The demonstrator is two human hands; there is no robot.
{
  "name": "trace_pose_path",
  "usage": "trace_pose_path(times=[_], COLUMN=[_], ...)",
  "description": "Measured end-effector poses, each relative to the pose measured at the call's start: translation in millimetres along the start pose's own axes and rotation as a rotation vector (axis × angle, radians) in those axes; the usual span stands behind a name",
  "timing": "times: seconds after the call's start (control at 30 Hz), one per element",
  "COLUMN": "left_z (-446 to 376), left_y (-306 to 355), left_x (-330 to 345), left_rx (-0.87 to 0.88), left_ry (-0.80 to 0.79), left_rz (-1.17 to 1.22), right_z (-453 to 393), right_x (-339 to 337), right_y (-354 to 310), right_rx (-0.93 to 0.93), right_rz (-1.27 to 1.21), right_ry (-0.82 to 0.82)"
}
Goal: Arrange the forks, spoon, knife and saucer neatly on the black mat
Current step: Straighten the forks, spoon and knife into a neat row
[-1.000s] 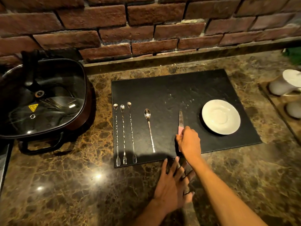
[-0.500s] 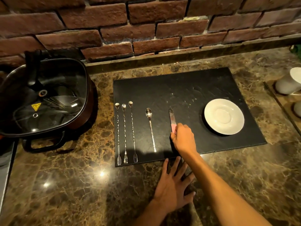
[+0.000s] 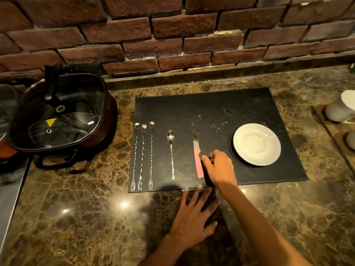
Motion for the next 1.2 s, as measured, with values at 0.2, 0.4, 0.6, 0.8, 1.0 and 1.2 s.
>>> trace_pose_path(times=[0.2, 0.4, 0.6, 0.8, 1.0, 1.2], left_z=[-58.7, -147.3, -198.7, -203.6, -188.5, -184.3], left_y=[37.1, 61.8, 78.7, 83.7, 63.6, 56.8], left_x=[-36.5, -84.1, -98.6, -99.4, -105.4, -107.5], left_rx=[-0.245, -0.565, -0.606, -0.634, -0.567, -0.603], left_ry=[0.308, 0.383, 0.382, 0.540, 0.627, 0.525], left_rz=[0.517, 1.086, 1.182, 1.320, 1.281, 1.254], right_z=[-2.1, -38.1, -56.5, -59.7, -63.7, -65.5], right_x=[-79.6, -135.3, -132.9, -125.8, -108.1, -106.9], right_y=[74.0, 143.4, 156.6, 161.0, 141.0, 144.4], right_rx=[0.077, 0.217, 0.142, 0.074, -0.008, -0.018], right_rz=[-0.206, -0.266, -0.377, -0.470, -0.542, -0.488], right_ry=[0.208, 0.246, 0.105, 0.171, 0.130, 0.088])
Point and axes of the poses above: each hand's wrist, its own z-axis away from the middle knuckle, its own x-axis out of the palm, y = z × x, the point moved 1 cm from there along -z, towards the middle knuckle, and after that the axes turned 5 degrees about -y, right-handed, at the moved point
